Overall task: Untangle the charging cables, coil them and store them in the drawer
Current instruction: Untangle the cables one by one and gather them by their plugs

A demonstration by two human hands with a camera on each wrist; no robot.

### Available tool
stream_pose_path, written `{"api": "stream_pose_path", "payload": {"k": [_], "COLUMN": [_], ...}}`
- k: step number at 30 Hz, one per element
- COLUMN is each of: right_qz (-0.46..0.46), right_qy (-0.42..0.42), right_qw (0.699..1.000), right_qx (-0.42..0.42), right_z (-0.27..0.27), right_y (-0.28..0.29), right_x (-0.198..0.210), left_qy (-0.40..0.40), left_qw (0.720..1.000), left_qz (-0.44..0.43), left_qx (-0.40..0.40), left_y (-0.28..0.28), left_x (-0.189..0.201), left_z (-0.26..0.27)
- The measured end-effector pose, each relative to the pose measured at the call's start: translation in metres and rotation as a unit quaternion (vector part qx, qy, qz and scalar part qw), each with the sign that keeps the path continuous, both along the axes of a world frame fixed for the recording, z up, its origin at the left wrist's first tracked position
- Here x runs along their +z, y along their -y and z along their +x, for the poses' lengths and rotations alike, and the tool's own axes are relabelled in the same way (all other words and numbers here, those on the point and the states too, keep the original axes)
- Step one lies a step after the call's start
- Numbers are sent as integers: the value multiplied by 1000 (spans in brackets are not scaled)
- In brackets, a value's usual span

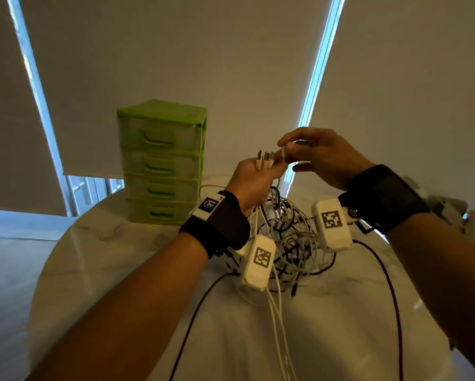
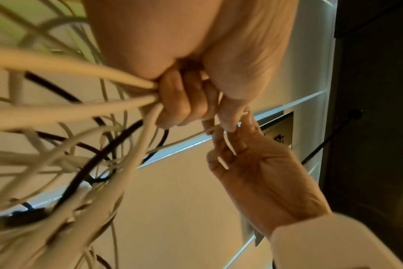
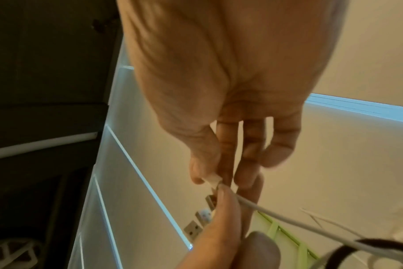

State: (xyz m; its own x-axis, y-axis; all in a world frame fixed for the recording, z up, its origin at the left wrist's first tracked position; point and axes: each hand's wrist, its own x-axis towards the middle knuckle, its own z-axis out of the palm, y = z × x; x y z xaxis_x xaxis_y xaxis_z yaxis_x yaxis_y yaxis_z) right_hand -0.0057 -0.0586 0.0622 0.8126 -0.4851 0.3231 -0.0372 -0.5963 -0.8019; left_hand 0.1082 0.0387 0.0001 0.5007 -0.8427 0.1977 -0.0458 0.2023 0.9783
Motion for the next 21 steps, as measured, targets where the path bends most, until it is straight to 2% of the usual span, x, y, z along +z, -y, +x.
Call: {"api": "stream_pose_path", "payload": {"k": [3, 6, 7, 9, 11, 13, 17, 21], "right_qz": [-85, -23, 10, 39, -8, -115, -73, -108], "right_qy": [5, 6, -34, -182, -293, -312, -245, -277], "right_qw": [996, 999, 999, 982, 954, 943, 961, 927], "right_qx": [-40, -43, -24, 32, 60, 7, -101, -229], "right_z": [-5, -6, -6, -1, 7, 11, 4, -6], "right_y": [-4, -6, -6, -8, -4, 11, 50, 79], "right_x": [-2, -14, -22, -44, -66, -77, -75, -85], "left_qy": [21, 19, 1, -25, -37, -61, -140, -198], "left_qw": [1000, 1000, 1000, 999, 998, 995, 977, 951], "left_qz": [6, -7, -15, -26, -45, -75, -160, -236], "left_qx": [12, 21, 18, 13, 15, 16, 27, 17], "left_y": [0, -3, -4, -6, -7, -9, -19, -29], "left_x": [-4, -5, -5, -5, -5, -5, -3, 18], "left_z": [-3, -1, 1, 5, 12, 20, 42, 65]}}
